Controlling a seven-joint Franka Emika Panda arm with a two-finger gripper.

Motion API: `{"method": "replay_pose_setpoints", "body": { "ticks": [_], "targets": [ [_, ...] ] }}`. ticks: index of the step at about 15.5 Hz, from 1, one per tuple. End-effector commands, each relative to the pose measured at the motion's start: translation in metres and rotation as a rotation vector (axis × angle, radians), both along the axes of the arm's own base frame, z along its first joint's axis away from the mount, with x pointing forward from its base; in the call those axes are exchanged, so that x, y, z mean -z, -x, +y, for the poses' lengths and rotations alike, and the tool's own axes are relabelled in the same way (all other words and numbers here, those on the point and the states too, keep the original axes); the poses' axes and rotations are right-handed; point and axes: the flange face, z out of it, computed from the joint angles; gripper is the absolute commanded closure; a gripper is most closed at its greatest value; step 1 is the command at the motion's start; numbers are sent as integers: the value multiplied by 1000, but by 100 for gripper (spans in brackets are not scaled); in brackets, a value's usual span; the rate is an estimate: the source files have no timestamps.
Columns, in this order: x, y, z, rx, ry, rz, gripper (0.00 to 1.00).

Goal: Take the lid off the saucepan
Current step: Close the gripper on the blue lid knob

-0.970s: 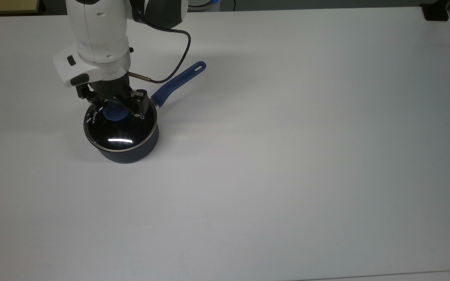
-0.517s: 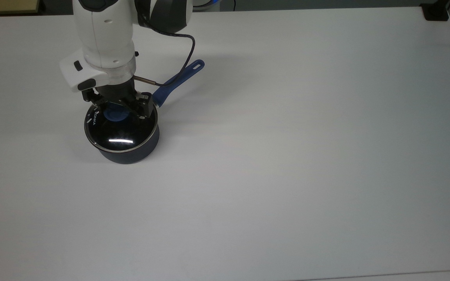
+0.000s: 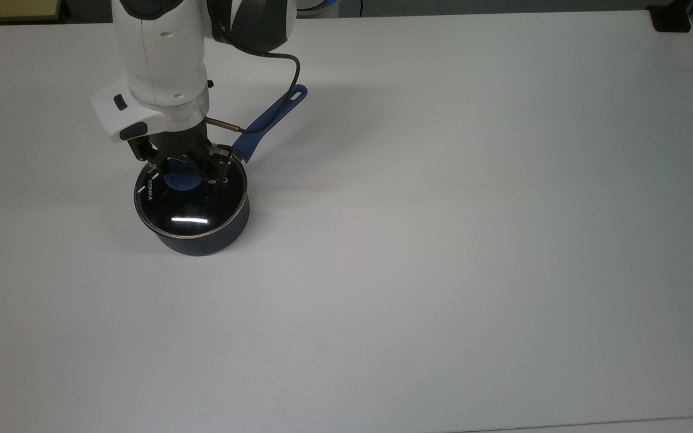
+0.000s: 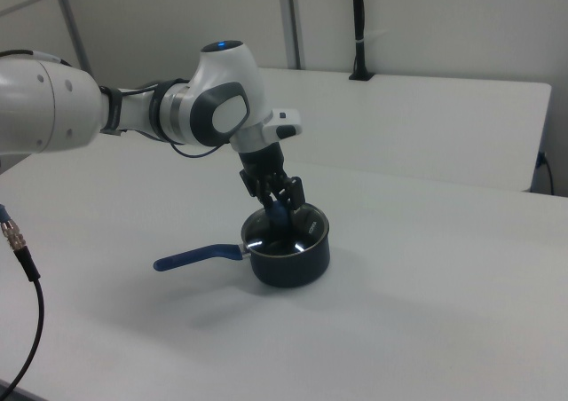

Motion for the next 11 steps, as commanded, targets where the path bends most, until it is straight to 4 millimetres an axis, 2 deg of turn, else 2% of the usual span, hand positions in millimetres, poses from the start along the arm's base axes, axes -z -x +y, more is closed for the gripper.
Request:
{"method": "replay_pose_setpoints", "body": {
  "ticks": [1,6,11],
  "targets": [
    [-2,2,4,13,-18,-8,37],
    [-7,3,0,34,-19,-18,38],
    [-25,6,-5,51,-33,-25,38]
  ]
}}
